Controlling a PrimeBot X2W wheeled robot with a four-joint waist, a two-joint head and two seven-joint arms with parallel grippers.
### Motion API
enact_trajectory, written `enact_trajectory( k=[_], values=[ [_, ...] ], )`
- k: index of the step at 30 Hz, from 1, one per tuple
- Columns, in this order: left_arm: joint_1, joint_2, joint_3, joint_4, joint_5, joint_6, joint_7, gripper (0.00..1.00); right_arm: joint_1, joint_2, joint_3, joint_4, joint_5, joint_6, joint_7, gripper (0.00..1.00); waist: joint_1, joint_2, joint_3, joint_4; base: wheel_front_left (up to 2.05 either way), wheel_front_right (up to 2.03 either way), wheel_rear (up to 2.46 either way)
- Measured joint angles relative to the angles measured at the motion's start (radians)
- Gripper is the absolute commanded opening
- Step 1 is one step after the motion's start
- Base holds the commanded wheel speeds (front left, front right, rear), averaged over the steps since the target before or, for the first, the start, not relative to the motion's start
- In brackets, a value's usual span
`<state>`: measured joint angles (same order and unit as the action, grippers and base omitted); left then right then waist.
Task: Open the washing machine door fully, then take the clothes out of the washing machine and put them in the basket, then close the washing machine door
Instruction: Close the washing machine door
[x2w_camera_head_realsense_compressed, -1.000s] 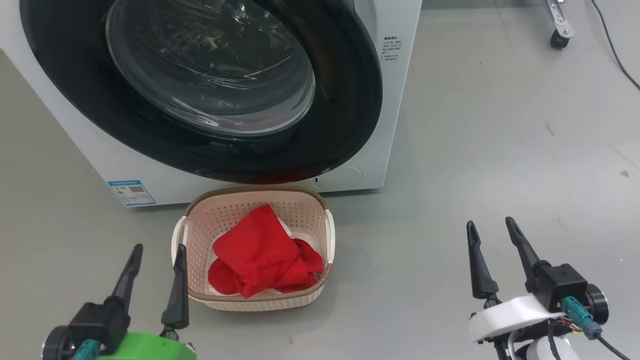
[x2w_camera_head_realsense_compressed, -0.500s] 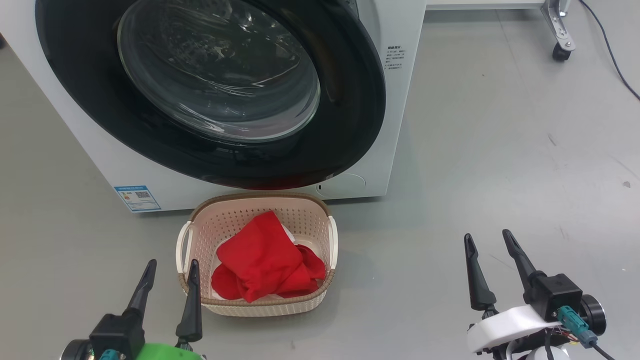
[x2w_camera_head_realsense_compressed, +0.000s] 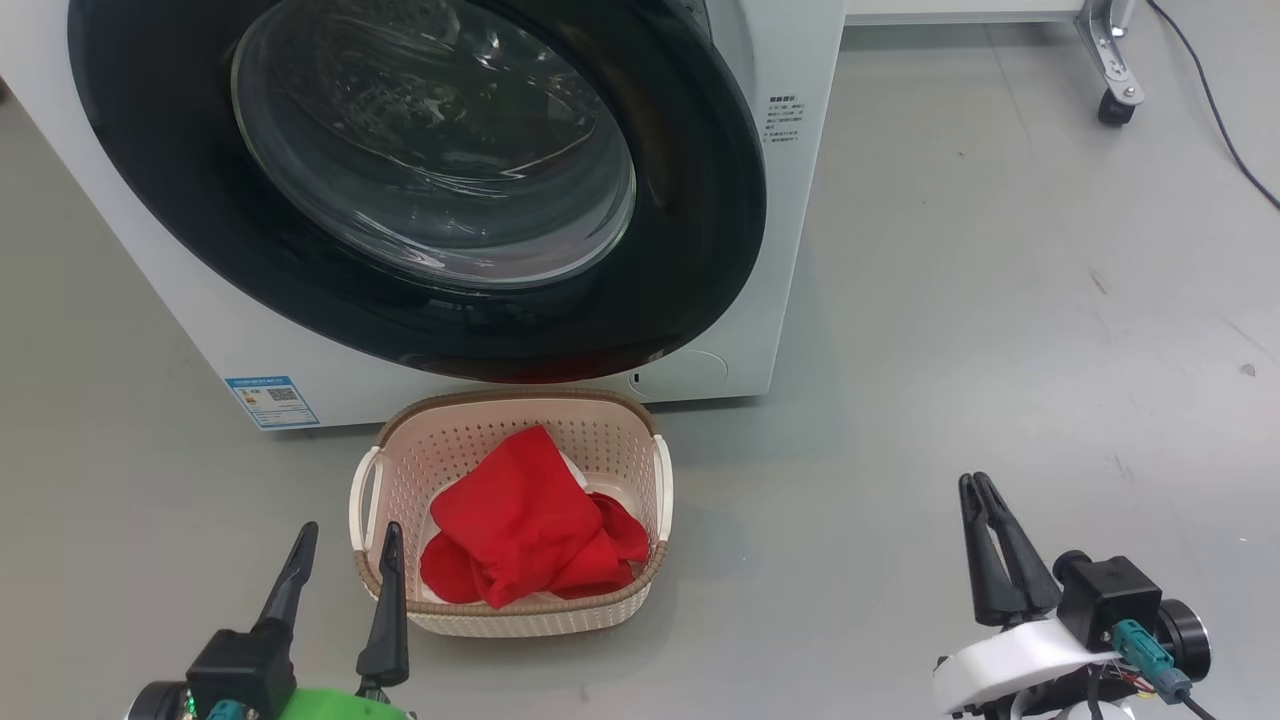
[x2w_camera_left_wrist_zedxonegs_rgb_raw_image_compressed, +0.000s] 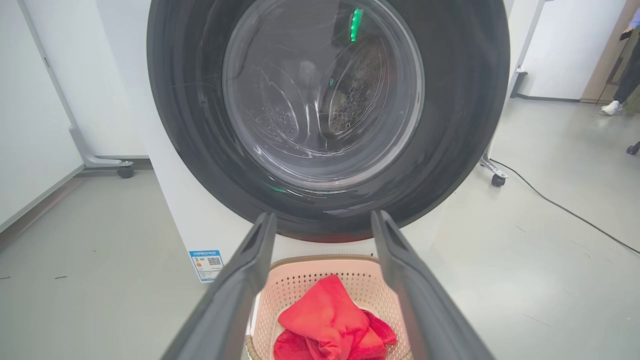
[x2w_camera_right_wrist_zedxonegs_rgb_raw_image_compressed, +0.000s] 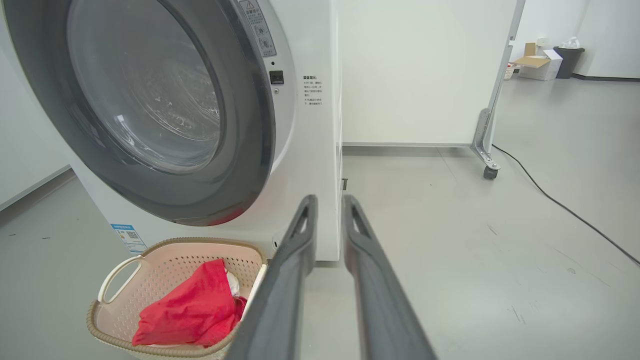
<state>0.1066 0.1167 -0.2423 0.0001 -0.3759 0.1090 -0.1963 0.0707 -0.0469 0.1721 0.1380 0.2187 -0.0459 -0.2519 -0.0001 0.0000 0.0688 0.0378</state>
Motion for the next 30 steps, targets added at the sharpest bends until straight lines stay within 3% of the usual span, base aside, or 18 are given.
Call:
enact_trajectory(
  k=[19, 30],
  values=[
    [-0.005, -0.011, -0.012, -0.01, 0.035, 0.0, 0.0, 1.0, -0.003, -0.002, -0.004, -0.003, 0.0, 0.004, 0.0, 0.0, 0.0001, 0.0, 0.037, 0.019, 0.0, 0.0, 0.0],
    [-0.038, -0.023, -0.026, -0.019, 0.053, 0.002, 0.0, 1.0, -0.119, -0.063, 0.027, 0.031, -0.023, 0.074, 0.0, 0.0, 0.0001, 0.0, 0.073, 0.065, 0.0, 0.0, 0.0]
  ],
)
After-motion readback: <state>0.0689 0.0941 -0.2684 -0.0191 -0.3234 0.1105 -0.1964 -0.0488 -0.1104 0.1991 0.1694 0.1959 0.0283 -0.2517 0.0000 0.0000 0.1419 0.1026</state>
